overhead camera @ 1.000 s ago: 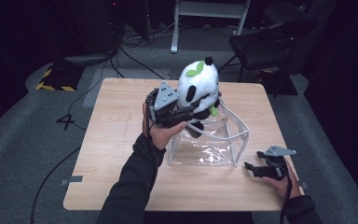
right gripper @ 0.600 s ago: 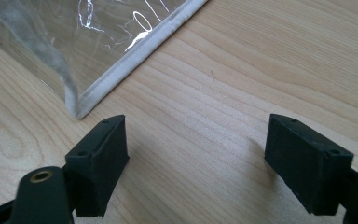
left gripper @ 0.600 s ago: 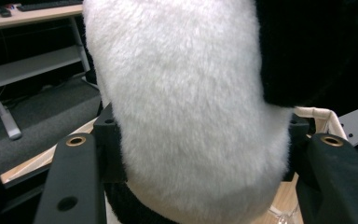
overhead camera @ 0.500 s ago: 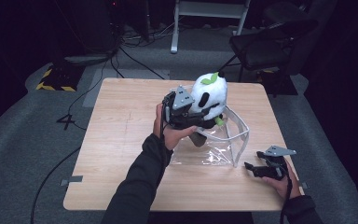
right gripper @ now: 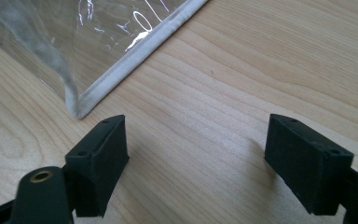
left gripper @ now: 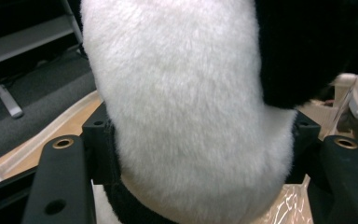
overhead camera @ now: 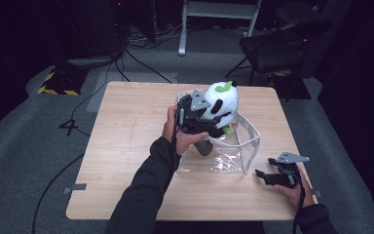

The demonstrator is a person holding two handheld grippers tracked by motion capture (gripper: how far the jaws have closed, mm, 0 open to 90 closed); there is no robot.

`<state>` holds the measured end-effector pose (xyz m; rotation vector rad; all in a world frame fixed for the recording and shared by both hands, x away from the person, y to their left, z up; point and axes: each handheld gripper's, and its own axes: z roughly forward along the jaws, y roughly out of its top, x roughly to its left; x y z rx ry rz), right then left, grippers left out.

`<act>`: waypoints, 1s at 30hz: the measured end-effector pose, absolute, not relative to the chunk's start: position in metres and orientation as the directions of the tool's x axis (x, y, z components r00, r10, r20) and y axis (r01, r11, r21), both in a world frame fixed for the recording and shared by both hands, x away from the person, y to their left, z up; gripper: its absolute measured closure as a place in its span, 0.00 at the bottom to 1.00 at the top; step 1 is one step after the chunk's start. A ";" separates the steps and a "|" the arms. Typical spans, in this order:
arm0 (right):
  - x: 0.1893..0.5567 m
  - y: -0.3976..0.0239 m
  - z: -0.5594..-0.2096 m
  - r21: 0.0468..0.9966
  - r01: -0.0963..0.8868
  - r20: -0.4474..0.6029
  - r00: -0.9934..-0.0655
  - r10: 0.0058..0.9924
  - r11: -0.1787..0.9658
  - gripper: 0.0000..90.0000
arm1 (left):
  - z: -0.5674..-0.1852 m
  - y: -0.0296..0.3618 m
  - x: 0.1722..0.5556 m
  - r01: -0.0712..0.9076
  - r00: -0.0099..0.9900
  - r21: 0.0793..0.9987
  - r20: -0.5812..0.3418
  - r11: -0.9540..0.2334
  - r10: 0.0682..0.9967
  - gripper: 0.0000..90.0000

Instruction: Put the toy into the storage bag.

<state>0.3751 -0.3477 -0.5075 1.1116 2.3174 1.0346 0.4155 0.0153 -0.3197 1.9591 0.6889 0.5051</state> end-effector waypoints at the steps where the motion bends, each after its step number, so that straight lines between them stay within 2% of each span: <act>1: 0.375 -0.348 -0.507 0.749 0.513 -0.014 -0.621 0.783 0.420 0.24 | -0.320 0.014 0.416 0.258 0.754 0.887 0.063 -0.383 0.654 0.35; 22: 0.375 -0.348 -0.507 0.749 0.512 -0.014 -0.622 0.783 0.420 0.24 | -0.323 0.017 0.422 0.360 0.749 0.828 0.019 -0.431 0.662 0.19; 30: 0.375 -0.348 -0.507 0.749 0.512 -0.014 -0.622 0.783 0.420 0.24 | -0.329 0.018 0.423 0.386 0.755 0.797 0.016 -0.465 0.656 0.17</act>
